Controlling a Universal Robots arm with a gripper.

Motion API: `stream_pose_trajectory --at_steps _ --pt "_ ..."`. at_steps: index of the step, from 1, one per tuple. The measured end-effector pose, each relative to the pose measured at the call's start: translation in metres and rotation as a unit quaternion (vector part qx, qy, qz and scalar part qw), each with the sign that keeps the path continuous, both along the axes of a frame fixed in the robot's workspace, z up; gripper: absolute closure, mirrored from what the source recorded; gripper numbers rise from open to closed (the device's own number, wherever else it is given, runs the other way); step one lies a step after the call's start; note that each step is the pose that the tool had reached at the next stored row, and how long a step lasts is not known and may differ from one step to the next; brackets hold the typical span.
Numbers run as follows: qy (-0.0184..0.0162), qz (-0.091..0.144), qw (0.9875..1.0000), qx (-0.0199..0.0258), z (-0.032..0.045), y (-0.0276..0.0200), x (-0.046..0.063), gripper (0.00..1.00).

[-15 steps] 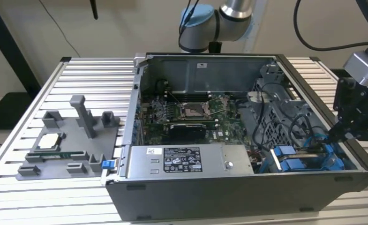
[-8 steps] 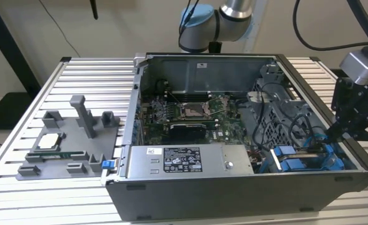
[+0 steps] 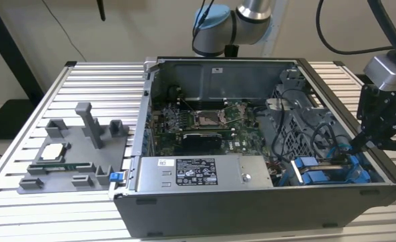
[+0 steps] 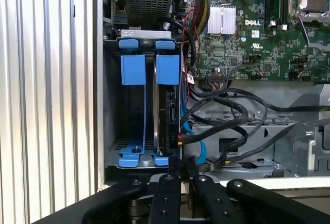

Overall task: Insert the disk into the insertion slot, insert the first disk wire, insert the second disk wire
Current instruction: 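Insert the second disk wire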

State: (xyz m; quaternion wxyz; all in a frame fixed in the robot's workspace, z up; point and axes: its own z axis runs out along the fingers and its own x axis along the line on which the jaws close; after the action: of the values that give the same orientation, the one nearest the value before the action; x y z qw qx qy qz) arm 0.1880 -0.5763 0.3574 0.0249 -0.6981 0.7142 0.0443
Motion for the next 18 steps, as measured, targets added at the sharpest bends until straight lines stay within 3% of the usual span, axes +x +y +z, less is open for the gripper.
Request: stream_pose_trajectory --at_steps 8,18 --pt "0.0000 0.000 1.0000 0.0000 0.0017 -0.0001 -0.001 1.00" --pt "0.0000 0.000 1.0000 -0.0001 0.0232 0.0016 -0.018 1.00"
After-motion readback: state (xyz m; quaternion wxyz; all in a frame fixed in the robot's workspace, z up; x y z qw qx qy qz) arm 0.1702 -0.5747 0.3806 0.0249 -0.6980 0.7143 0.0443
